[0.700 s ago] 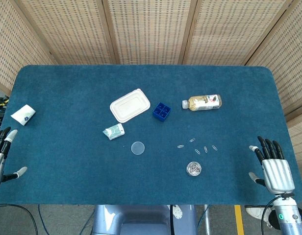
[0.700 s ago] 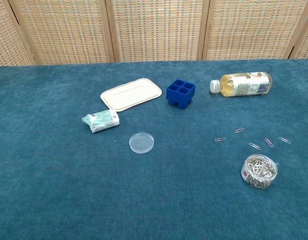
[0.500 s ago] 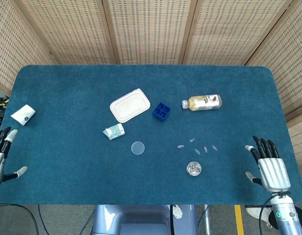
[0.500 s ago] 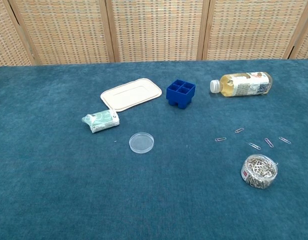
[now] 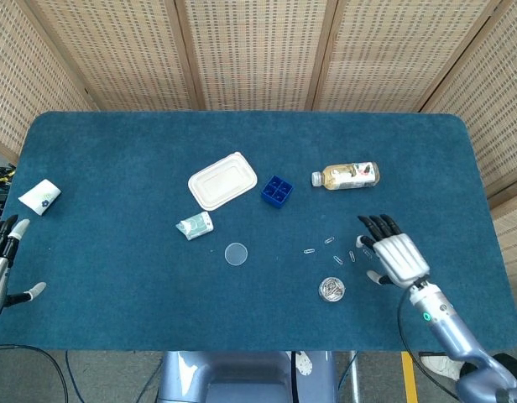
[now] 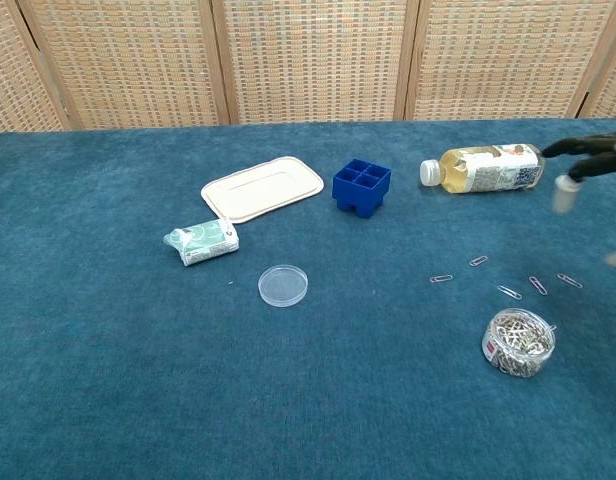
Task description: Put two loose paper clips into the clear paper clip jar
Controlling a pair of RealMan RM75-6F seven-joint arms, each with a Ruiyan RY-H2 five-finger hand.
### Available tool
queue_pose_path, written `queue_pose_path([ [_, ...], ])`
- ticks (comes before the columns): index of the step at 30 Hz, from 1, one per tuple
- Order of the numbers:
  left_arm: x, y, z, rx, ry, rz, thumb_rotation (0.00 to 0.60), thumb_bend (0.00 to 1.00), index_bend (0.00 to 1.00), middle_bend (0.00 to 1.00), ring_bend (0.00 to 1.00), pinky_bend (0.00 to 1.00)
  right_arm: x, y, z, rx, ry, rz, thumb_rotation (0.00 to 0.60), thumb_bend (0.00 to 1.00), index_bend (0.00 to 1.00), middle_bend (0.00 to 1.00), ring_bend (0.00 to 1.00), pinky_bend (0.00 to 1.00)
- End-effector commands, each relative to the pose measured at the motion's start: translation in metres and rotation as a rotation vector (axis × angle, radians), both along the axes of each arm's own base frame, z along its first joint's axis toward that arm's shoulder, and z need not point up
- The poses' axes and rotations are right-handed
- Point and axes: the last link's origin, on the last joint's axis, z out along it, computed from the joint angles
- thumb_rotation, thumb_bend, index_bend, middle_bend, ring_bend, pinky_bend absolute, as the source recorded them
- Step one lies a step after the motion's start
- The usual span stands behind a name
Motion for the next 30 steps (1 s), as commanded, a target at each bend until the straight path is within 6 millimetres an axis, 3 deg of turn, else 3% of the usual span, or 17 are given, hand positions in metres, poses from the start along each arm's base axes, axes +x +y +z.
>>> queue_pose_path([
  [1, -0.003, 0.005, 0.0, -0.004, 0.006, 0.015, 0.6, 0.11, 0.0, 0.0, 0.0, 0.0, 0.028, -0.048, -0.032, 0.074, 0.008, 0.042, 0.6, 0.3, 0.4, 0.04, 0.0, 0.0],
  [7, -0.006, 0.01, -0.001, -0.004, 0.01, 0.037, 0.6, 0.11, 0.0, 0.0, 0.0, 0.0, 0.043, -0.074, -0.062, 0.114, 0.005, 0.024, 0.6, 0.32, 0.43, 0.05, 0.0, 0.0],
  [17, -0.012, 0.018, -0.004, -0.013, 0.02, 0.07, 0.6, 0.11, 0.0, 0.0, 0.0, 0.0, 0.05, -0.091, -0.102, 0.151, 0.055, 0.011, 0.6, 0.33, 0.45, 0.06, 0.0, 0.0],
  [23, -0.015, 0.019, -0.005, -0.016, 0.024, 0.08, 0.6, 0.11, 0.0, 0.0, 0.0, 0.0, 0.04, -0.094, -0.109, 0.147, 0.092, -0.01, 0.6, 0.35, 0.46, 0.06, 0.0, 0.0],
  [30, -0.015, 0.02, -0.007, -0.022, 0.028, 0.084, 0.6, 0.11, 0.0, 0.0, 0.0, 0.0, 0.025, -0.094, -0.103, 0.15, 0.116, -0.043, 0.6, 0.35, 0.48, 0.06, 0.0, 0.0],
])
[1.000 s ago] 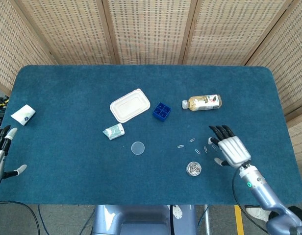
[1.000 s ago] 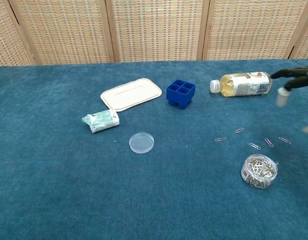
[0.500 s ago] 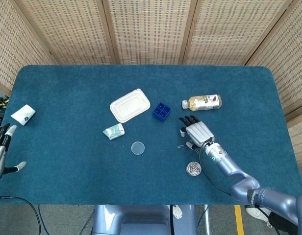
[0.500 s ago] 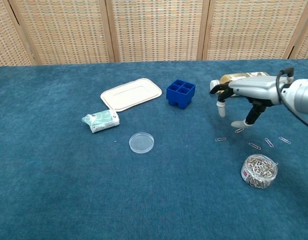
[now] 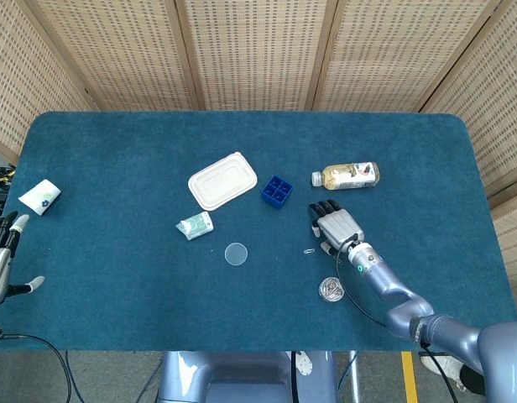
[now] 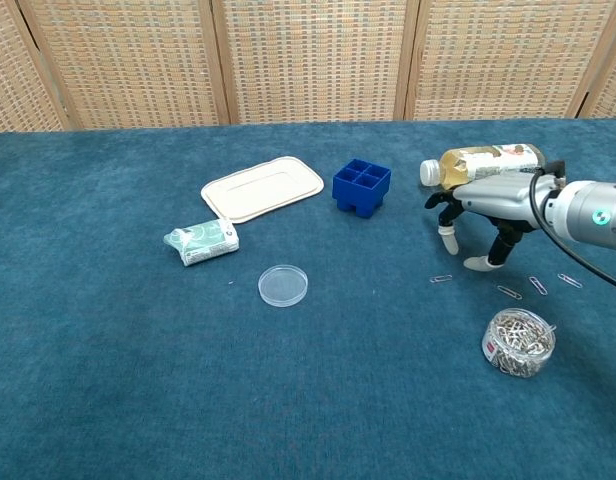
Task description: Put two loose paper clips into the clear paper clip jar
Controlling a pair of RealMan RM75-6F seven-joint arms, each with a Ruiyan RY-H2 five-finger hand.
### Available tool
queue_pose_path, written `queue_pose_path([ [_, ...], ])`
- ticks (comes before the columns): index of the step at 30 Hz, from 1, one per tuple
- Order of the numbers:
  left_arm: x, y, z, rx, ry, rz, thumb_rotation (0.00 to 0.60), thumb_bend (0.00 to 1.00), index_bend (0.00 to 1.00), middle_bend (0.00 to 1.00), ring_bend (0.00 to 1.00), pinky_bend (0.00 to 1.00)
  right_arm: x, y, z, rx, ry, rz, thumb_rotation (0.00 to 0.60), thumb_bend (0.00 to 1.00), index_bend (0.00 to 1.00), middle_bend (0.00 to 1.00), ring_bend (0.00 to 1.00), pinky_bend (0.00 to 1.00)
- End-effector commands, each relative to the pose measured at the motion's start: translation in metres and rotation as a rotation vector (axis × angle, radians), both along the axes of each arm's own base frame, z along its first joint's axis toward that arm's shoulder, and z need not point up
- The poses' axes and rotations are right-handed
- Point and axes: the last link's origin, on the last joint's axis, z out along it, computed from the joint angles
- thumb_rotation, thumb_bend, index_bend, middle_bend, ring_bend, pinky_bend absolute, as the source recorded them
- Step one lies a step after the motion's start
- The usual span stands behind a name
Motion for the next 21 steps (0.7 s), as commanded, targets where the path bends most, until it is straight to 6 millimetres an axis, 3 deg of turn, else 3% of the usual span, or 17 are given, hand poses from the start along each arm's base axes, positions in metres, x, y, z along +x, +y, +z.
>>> queue_pose_path([
  [1, 0.0, 0.0, -0.001, -0.003, 0.0, -0.001, 0.6, 0.11, 0.0, 0.0, 0.0, 0.0, -0.004, 0.002, 0.003, 0.005, 0.012, 0.0, 0.6, 0.35, 0.48, 0.06, 0.0, 0.0],
  [21, 0.002, -0.001, -0.003, -0.015, 0.001, -0.011, 0.6, 0.11, 0.0, 0.0, 0.0, 0.0, -0.014, 0.001, 0.0, -0.008, 0.055, -0.015, 0.6, 0.39, 0.49, 0.06, 0.0, 0.0],
])
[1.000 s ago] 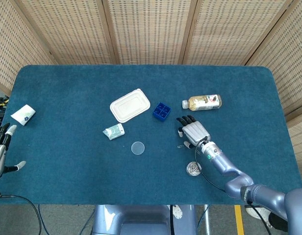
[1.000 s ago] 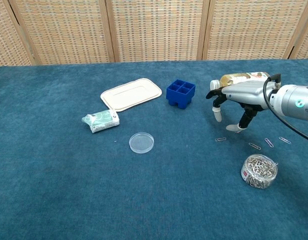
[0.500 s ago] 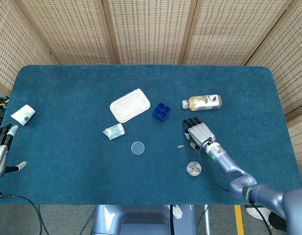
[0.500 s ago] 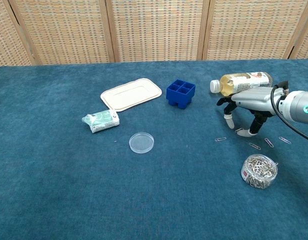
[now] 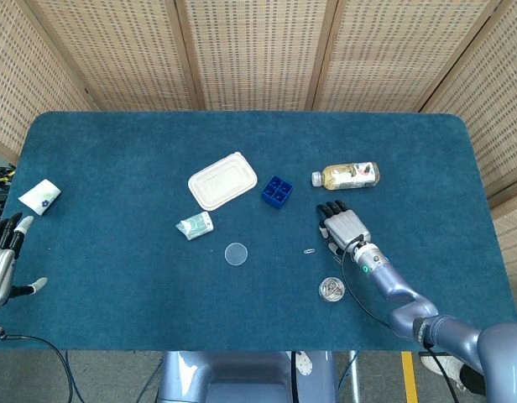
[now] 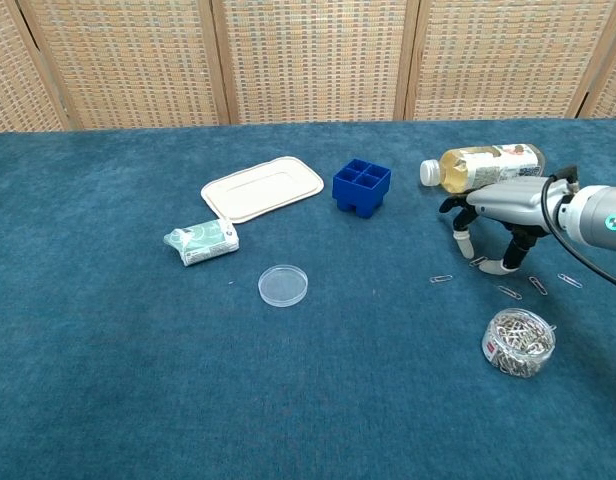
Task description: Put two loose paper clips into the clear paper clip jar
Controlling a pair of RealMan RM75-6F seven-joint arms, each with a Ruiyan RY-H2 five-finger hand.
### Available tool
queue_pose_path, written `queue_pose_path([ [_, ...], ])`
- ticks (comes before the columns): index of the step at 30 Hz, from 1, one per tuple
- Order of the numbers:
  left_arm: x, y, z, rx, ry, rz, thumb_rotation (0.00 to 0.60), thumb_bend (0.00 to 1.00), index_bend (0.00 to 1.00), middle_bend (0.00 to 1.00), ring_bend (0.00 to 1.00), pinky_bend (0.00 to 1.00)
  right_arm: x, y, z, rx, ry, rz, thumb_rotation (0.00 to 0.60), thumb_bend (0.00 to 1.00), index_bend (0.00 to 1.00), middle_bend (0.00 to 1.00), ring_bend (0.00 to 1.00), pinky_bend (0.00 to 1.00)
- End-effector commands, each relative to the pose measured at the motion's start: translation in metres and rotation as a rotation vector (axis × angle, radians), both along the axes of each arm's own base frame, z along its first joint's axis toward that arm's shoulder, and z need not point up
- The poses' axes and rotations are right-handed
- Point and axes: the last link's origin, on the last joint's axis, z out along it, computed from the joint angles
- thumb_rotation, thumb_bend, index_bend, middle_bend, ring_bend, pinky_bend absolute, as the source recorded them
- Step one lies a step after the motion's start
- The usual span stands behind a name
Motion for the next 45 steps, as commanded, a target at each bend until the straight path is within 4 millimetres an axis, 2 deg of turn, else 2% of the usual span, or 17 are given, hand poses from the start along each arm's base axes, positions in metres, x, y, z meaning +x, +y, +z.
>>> queue_pose_path([
  [1, 0.001, 0.0, 0.0, -0.002, -0.001, -0.002, 0.6, 0.11, 0.0, 0.0, 0.0, 0.0, -0.001, 0.001, 0.0, 0.002, 0.005, -0.001, 0.6, 0.39, 0.5, 0.06, 0.0, 0.0],
  [8, 0.001, -0.001, 0.0, -0.002, -0.001, -0.005, 0.6, 0.11, 0.0, 0.0, 0.0, 0.0, -0.003, 0.0, -0.002, 0.0, 0.013, -0.005, 0.6, 0.39, 0.51, 0.06, 0.0, 0.0],
  [14, 0.001, -0.001, 0.0, -0.003, -0.001, -0.004, 0.6, 0.11, 0.0, 0.0, 0.0, 0.0, -0.002, 0.001, -0.004, -0.01, 0.007, -0.003, 0.6, 0.39, 0.6, 0.07, 0.0, 0.0],
  [23, 0.0, -0.001, -0.001, -0.004, -0.001, -0.005, 0.6, 0.11, 0.0, 0.0, 0.0, 0.0, -0.001, 0.001, -0.005, -0.024, -0.01, 0.003, 0.6, 0.39, 0.63, 0.09, 0.0, 0.0],
  [31, 0.001, 0.0, 0.0, -0.004, -0.004, -0.006, 0.6, 0.11, 0.0, 0.0, 0.0, 0.0, 0.012, 0.004, 0.011, -0.055, -0.077, 0.043, 0.6, 0.39, 0.64, 0.11, 0.0, 0.0],
  [34, 0.001, 0.0, 0.0, -0.006, -0.005, -0.008, 0.6, 0.11, 0.0, 0.0, 0.0, 0.0, 0.021, 0.012, 0.024, -0.055, -0.121, 0.076, 0.6, 0.39, 0.64, 0.11, 0.0, 0.0],
  [38, 0.001, -0.001, 0.0, -0.008, -0.007, -0.012, 0.6, 0.11, 0.0, 0.0, 0.0, 0.0, 0.032, 0.034, 0.041, -0.018, -0.164, 0.132, 0.6, 0.39, 0.64, 0.11, 0.0, 0.0],
  [42, 0.002, -0.002, 0.0, -0.01, -0.009, -0.017, 0.6, 0.11, 0.0, 0.0, 0.0, 0.0, 0.035, 0.058, 0.05, 0.03, -0.181, 0.172, 0.6, 0.4, 0.64, 0.12, 0.0, 0.0],
  [45, 0.003, -0.002, 0.0, -0.011, -0.009, -0.021, 0.6, 0.11, 0.0, 0.0, 0.0, 0.0, 0.036, 0.069, 0.053, 0.045, -0.189, 0.19, 0.6, 0.4, 0.65, 0.12, 0.0, 0.0],
])
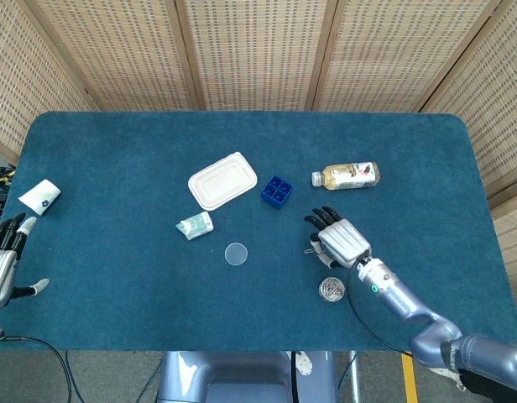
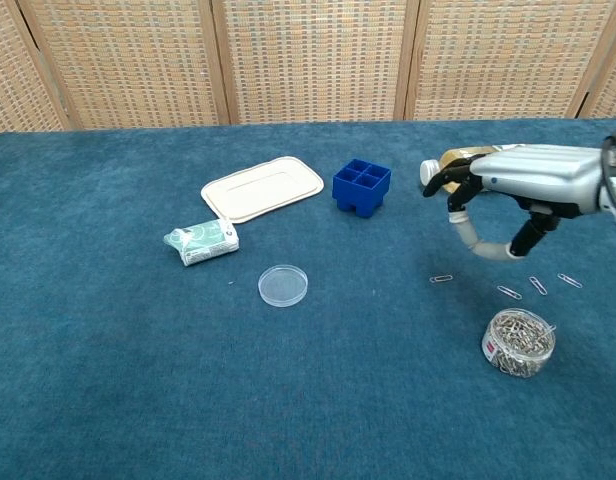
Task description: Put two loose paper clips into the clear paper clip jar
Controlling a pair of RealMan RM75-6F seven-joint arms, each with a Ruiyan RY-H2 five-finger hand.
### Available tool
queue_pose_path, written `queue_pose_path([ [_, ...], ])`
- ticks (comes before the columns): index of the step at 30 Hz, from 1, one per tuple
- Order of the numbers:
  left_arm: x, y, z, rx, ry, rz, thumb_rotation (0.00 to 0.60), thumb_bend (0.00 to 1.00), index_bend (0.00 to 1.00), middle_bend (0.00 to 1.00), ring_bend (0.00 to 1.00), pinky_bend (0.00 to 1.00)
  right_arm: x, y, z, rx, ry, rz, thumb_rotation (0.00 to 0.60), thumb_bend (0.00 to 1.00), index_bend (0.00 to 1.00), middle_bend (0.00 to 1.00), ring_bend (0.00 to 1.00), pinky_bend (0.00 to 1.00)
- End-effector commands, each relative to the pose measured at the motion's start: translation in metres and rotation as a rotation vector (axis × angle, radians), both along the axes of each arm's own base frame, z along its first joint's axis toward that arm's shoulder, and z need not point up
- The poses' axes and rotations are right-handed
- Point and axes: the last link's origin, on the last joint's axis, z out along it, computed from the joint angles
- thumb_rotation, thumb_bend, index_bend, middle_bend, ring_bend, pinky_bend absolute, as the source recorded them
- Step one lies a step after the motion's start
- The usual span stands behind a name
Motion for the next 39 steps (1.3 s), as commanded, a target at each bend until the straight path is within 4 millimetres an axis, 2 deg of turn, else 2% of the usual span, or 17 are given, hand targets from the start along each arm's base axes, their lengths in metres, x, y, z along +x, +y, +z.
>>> queue_pose_path([
  [1, 0.001, -0.001, 0.0, -0.001, 0.0, -0.003, 0.6, 0.11, 0.0, 0.0, 0.0, 0.0, -0.003, 0.021, 0.008, 0.022, -0.008, 0.031, 0.6, 0.4, 0.65, 0.12, 0.0, 0.0],
  [5, 0.003, -0.003, 0.0, -0.001, 0.0, -0.012, 0.6, 0.11, 0.0, 0.0, 0.0, 0.0, -0.004, 0.032, 0.006, 0.045, 0.0, 0.047, 0.6, 0.4, 0.65, 0.12, 0.0, 0.0],
  [10, 0.003, -0.004, 0.0, 0.0, -0.002, -0.015, 0.6, 0.11, 0.0, 0.0, 0.0, 0.0, -0.009, 0.037, 0.002, 0.057, 0.023, 0.043, 0.6, 0.4, 0.65, 0.12, 0.0, 0.0],
  [21, 0.003, -0.004, -0.001, -0.007, -0.001, -0.012, 0.6, 0.11, 0.0, 0.0, 0.0, 0.0, -0.03, 0.049, -0.003, 0.084, 0.089, 0.021, 0.6, 0.39, 0.65, 0.13, 0.0, 0.0],
  [26, 0.003, -0.004, -0.002, -0.009, 0.001, -0.013, 0.6, 0.11, 0.0, 0.0, 0.0, 0.0, -0.042, 0.053, -0.004, 0.088, 0.117, 0.004, 0.6, 0.4, 0.65, 0.13, 0.0, 0.0],
  [39, 0.003, -0.004, -0.002, -0.01, 0.0, -0.014, 0.6, 0.11, 0.0, 0.0, 0.0, 0.0, -0.05, 0.054, -0.006, 0.081, 0.141, 0.004, 0.6, 0.4, 0.65, 0.13, 0.0, 0.0],
])
